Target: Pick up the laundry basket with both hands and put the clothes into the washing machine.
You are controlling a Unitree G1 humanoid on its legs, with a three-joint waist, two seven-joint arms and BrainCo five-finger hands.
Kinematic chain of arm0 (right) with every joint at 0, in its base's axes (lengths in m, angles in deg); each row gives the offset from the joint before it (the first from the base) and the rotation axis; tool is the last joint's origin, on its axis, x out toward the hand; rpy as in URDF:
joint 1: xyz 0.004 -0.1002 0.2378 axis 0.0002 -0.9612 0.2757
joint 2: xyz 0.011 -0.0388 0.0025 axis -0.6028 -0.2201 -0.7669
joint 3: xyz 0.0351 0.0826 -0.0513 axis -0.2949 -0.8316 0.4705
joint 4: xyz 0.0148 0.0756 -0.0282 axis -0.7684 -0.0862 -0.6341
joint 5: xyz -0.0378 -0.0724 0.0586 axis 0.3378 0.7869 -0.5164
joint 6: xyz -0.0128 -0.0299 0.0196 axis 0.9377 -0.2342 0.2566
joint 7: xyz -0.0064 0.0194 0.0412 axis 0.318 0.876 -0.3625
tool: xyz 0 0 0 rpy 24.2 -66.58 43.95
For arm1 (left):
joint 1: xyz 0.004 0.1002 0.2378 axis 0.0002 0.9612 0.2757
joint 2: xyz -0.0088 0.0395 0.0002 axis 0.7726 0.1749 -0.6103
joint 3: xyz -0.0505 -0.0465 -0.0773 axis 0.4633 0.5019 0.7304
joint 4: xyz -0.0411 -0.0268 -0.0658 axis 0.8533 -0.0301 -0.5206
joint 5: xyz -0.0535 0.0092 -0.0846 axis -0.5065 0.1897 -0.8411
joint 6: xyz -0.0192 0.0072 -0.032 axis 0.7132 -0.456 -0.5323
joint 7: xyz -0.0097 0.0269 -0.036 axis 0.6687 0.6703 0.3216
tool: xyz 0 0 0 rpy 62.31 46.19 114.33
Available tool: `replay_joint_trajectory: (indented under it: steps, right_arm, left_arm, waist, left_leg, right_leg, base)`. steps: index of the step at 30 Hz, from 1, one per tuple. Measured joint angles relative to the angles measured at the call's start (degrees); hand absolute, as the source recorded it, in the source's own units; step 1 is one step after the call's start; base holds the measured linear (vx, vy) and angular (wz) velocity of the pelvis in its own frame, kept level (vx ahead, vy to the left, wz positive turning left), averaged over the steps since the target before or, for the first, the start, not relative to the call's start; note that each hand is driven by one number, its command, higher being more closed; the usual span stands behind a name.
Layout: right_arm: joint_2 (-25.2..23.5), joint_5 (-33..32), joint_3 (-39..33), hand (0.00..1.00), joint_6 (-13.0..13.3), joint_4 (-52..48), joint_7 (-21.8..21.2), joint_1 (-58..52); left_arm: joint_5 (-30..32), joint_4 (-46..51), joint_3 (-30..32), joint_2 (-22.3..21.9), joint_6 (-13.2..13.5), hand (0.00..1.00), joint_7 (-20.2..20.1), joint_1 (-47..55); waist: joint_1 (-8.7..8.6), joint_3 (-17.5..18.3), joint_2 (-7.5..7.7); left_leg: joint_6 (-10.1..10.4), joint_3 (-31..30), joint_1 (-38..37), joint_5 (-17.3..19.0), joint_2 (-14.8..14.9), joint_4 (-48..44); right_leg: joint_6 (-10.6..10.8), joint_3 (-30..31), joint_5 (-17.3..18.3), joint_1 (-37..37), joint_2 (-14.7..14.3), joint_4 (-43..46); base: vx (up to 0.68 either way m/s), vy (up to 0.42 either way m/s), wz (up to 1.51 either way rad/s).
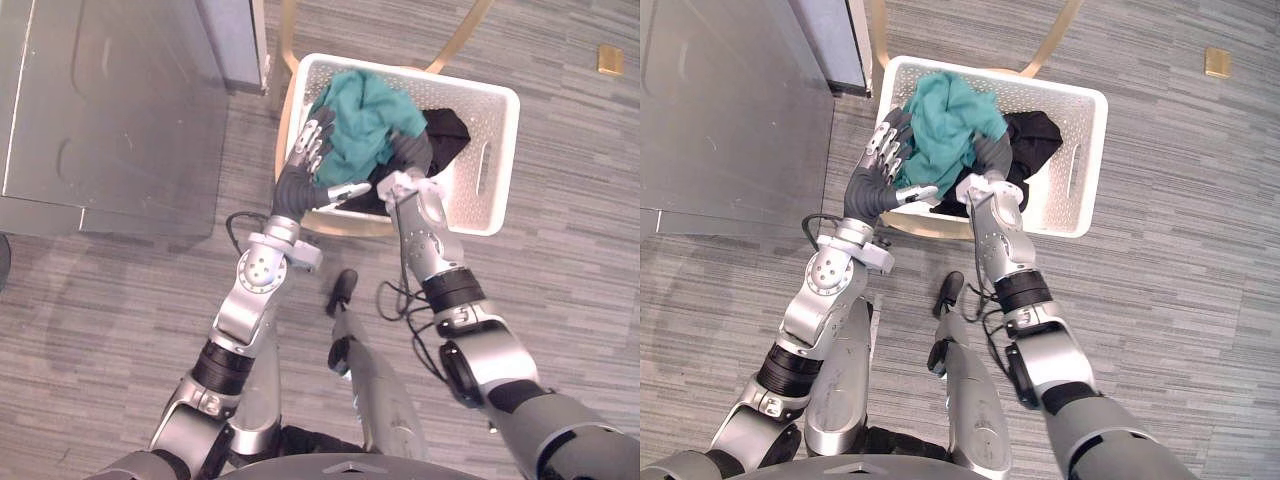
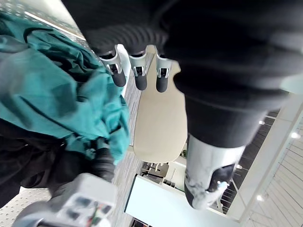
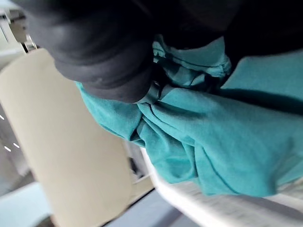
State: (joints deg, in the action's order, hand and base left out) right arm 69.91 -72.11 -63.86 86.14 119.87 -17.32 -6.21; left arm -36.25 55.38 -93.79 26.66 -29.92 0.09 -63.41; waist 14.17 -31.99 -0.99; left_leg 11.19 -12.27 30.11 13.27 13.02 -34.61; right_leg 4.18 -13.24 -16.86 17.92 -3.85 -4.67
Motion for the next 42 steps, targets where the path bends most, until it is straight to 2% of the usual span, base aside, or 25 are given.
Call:
replay_joint_trajectory:
  steps: [3, 5, 6, 7, 8, 10, 13, 14, 15, 19, 21, 23, 27, 28, 34, 40, 42]
  right_arm:
    - [6.1, 6.8, 6.5, 1.0, -1.7, 8.6, -2.5, 1.5]
    - [9.4, 9.9, 10.5, 1.0, -1.9, 13.1, -3.6, 3.3]
    - [12.2, 14.5, 13.8, 1.0, -3.0, 15.1, -3.8, 5.3]
    - [13.5, 17.4, 15.2, 1.0, -3.5, 15.8, -3.8, 6.3]
    - [15.7, 23.1, 16.9, 1.0, -4.8, 16.5, -3.7, 8.2]
    - [17.3, 31.1, 17.4, 1.0, -5.7, 17.9, -3.4, 10.2]
    - [17.6, 35.2, 17.4, 1.0, -6.5, 21.7, -2.5, 12.7]
    - [17.7, 36.0, 17.1, 0.0, -6.8, 24.0, -2.2, 13.9]
    - [17.7, 37.7, 15.8, 0.0, -7.2, 26.1, -2.0, 14.9]
    - [17.9, 37.7, 6.9, 0.0, -8.0, 30.0, -0.2, 15.0]
    - [17.9, 36.3, 3.0, 0.0, -7.8, 30.2, 0.6, 14.8]
    - [17.8, 34.6, 2.1, 0.0, -7.6, 30.1, 0.7, 14.2]
    - [16.9, 31.7, 2.5, 0.0, -7.4, 26.0, 1.9, 11.5]
    - [16.3, 30.5, 4.1, 0.0, -7.4, 19.8, 1.9, 9.3]
    - [15.4, 29.6, 8.6, 0.0, -6.1, 5.0, 2.0, 6.9]
    - [15.9, 31.2, 11.4, 0.0, -6.1, -2.5, 1.8, 6.4]
    - [16.8, 35.0, 11.4, 0.0, -6.7, -4.5, 2.0, 7.1]
  left_arm:
    - [-0.6, 1.0, 0.1, 0.1, 0.0, 0.0, -0.2, 3.0]
    - [-0.6, 3.0, 0.1, 0.2, 0.0, 0.0, -0.4, 5.6]
    - [-0.5, 4.3, -0.4, 0.5, 0.0, 0.0, -0.6, 7.0]
    - [-0.4, 4.5, -0.7, 0.6, 0.0, 0.0, -0.8, 7.3]
    - [0.1, 4.6, -1.1, 0.6, -0.3, 0.0, -1.4, 7.6]
    - [0.5, 5.0, -1.3, 0.6, -0.6, 0.0, -1.7, 7.6]
    - [0.5, 6.6, -1.4, 0.6, -0.7, 0.0, -1.7, 7.6]
    - [0.5, 7.1, -1.5, 0.4, -0.7, 0.0, -1.6, 7.4]
    - [0.5, 7.2, -1.8, 0.3, -0.7, 0.0, -1.6, 7.2]
    - [0.4, 7.2, -3.4, -0.9, -0.7, 0.0, -1.6, 6.9]
    - [0.4, 7.2, -3.3, -1.9, -0.7, 0.0, -1.5, 6.5]
    - [0.4, 7.2, -3.3, -2.5, -0.7, 0.0, -1.5, 6.6]
    - [0.4, 7.3, -2.8, -2.9, -0.7, 0.0, -1.5, 6.6]
    - [0.4, 7.7, -2.3, -2.9, -0.7, 0.0, -1.4, 6.6]
    - [0.4, 8.3, 1.8, -2.6, -0.7, 0.0, -0.7, 7.1]
    - [0.3, 8.7, 1.8, -2.2, -0.7, 0.0, -0.5, 8.6]
    - [0.4, 8.7, 2.0, -2.3, -0.7, 0.0, -0.5, 9.6]
  waist:
    - [-0.31, 0.0, 0.18]
    - [-0.86, -0.1, 0.86]
    - [-1.1, 0.0, 1.47]
    - [-1.17, 0.0, 1.61]
    - [-1.26, 0.0, 1.65]
    - [-1.4, 0.0, 1.78]
    - [-1.46, 0.0, 1.79]
    - [-1.43, 0.0, 1.8]
    - [-1.28, 0.0, 1.8]
    - [-0.57, 0.0, 1.77]
    - [-0.43, 0.0, 1.74]
    - [-0.34, 0.0, 1.73]
    - [-0.24, 0.0, 1.7]
    - [-0.38, 0.0, 1.7]
    - [-2.29, 0.0, 1.73]
    - [-3.07, 0.2, 2.18]
    - [-3.03, 0.1, 2.46]
  left_leg:
    - [0.0, 0.0, 0.3, 0.0, 0.0, -0.2]
    - [0.0, -0.2, 0.8, -0.1, -0.1, -0.2]
    - [0.0, -0.3, 1.2, -0.1, -0.1, -0.2]
    - [0.0, -0.3, 1.4, -0.1, -0.1, -0.2]
    - [0.0, -0.5, 1.8, -0.2, -0.2, -0.4]
    - [0.0, -0.7, 2.0, -0.1, -0.2, -0.4]
    - [0.0, -0.7, 2.3, -0.1, -0.3, -0.4]
    - [-0.1, -0.8, 2.8, -0.1, -0.4, -0.4]
    - [-0.1, -0.8, 3.1, -0.1, -0.5, -0.5]
    - [-0.1, -1.2, 3.1, -0.1, -0.6, -0.4]
    - [-0.3, -1.1, 3.1, 0.0, -0.7, -0.5]
    - [-0.4, -1.0, 3.1, 0.1, -0.8, -0.6]
    - [-0.4, -0.6, 3.0, 0.1, -0.8, -0.7]
    - [-0.4, -0.4, 2.8, 0.1, -0.7, -0.7]
    - [-0.4, -0.2, 1.8, 0.1, -0.7, -0.3]
    - [-0.4, 0.0, 0.5, 0.1, -0.6, 0.1]
    - [-0.4, 0.3, 0.2, -0.1, -0.6, 0.3]
  right_leg:
    - [0.0, -0.1, 0.4, 0.1, 0.0, 0.0]
    - [-0.1, -0.2, 0.5, 0.5, 0.0, 0.0]
    - [-0.1, -0.2, 0.5, 0.9, 0.0, 0.0]
    - [-0.1, -0.2, 0.5, 1.0, 0.0, 0.0]
    - [0.0, -0.3, 0.4, 1.3, 0.0, 0.0]
    - [0.0, -0.4, 0.4, 1.3, 0.0, 0.0]
    - [0.0, -0.5, 0.4, 1.6, 0.1, 0.0]
    - [0.0, -0.6, 0.4, 2.0, 0.2, 0.0]
    - [-0.1, -0.7, 0.2, 2.3, 0.2, 0.0]
    - [-0.2, -0.6, -0.4, 2.2, 0.2, 0.0]
    - [-0.2, -0.2, -0.4, 2.2, 0.3, 0.0]
    - [-0.1, -0.1, -0.4, 2.2, 0.4, 0.0]
    - [0.9, 0.2, 0.3, 2.2, 0.5, 0.0]
    - [0.9, 0.4, 0.3, 2.1, 0.5, 0.0]
    - [0.1, 0.3, -0.3, 1.3, 0.5, 0.0]
    - [0.1, 0.4, -0.3, 0.3, 0.6, 0.0]
    - [0.0, 0.5, -0.4, 0.1, 0.7, 0.0]
  base:
    - [-0.01, 0.006, 0.01]
    - [-0.01, 0.007, 0.02]
    - [0.0, 0.0, 0.0]
    - [0.0, 0.0, 0.0]
    - [-0.01, 0.017, 0.03]
    - [0.0, 0.025, 0.04]
    - [0.01, 0.02, 0.02]
    - [0.02, 0.035, 0.02]
    - [0.02, 0.036, 0.03]
    - [0.03, 0.054, 0.04]
    - [0.0, 0.061, -0.01]
    - [-0.02, 0.046, -0.03]
    - [-0.03, 0.032, -0.04]
    - [-0.03, 0.02, -0.05]
    - [0.0, 0.003, -0.01]
    - [0.0, 0.006, 0.0]
    - [0.0, 0.0, 0.0]
